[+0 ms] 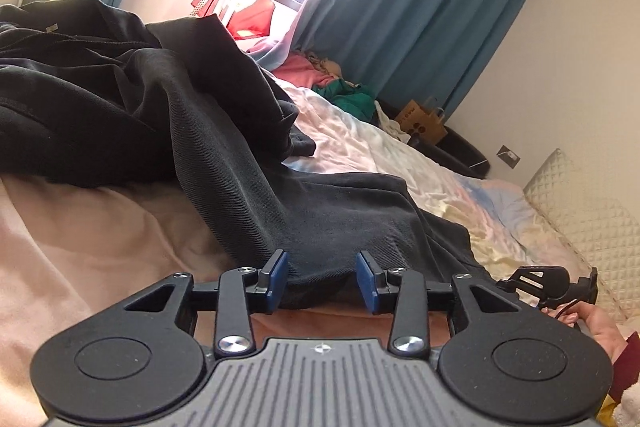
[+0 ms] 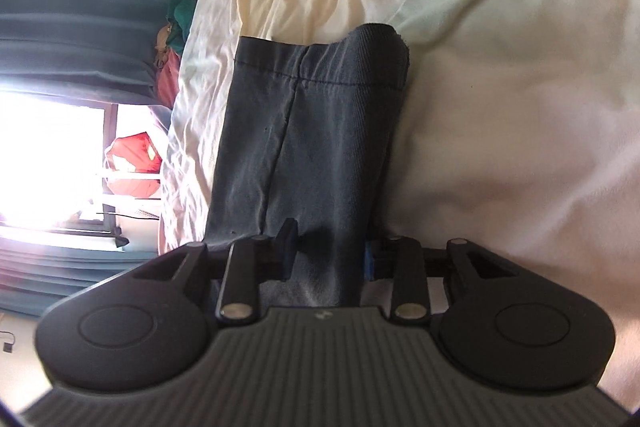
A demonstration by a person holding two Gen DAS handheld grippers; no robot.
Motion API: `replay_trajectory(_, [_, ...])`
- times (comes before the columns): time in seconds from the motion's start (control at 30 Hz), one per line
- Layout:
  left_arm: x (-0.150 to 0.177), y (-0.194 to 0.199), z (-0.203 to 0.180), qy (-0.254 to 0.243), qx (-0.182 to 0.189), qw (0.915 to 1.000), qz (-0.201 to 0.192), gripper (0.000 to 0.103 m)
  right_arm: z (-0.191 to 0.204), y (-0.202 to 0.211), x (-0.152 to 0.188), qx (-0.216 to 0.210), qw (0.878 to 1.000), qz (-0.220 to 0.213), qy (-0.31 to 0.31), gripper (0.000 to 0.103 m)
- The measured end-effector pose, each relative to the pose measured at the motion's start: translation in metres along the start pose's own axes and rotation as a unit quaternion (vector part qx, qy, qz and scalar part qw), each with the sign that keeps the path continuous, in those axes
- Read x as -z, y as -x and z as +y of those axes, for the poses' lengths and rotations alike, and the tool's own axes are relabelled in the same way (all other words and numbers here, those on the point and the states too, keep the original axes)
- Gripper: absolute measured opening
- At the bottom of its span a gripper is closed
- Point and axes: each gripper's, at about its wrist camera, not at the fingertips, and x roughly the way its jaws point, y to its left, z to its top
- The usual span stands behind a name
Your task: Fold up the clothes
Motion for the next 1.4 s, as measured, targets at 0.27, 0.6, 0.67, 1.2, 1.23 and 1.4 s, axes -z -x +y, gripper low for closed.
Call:
replay_trajectory(0.27, [0.0,-0.012,0.01,0.02,-0.001,0.9998,0.006,0.044,0.009,-0.008,-0.008,0.024,0.998,-0.007,0.059,0.009])
replay_trajectory(0.6, [0.001,-0.019,0.01,0.015,0.012,0.9997,0.014,0.044,0.033,0.013,-0.019,0.011,0.992,-0.075,0.102,0.008])
replay_trajectory(0.67, [0.002,-0.02,0.007,0.009,0.022,0.9996,0.016,0.044,0.034,0.015,-0.025,0.014,0.99,-0.091,0.11,0.008])
replay_trajectory(1.2, [-0.032,0.02,0.075,0.241,0.002,0.9691,-0.05,0.069,0.028,0.005,-0.043,0.071,0.975,-0.156,0.142,0.008])
replay_trajectory(1.23, [-0.032,0.022,0.089,0.277,-0.029,0.9589,-0.055,0.07,0.03,0.003,-0.042,0.077,0.972,-0.158,0.153,0.008])
replay_trajectory(1.4, [-0.007,0.039,0.162,0.466,-0.095,0.873,-0.106,0.073,0.033,-0.005,-0.039,0.098,0.967,-0.161,0.172,0.008])
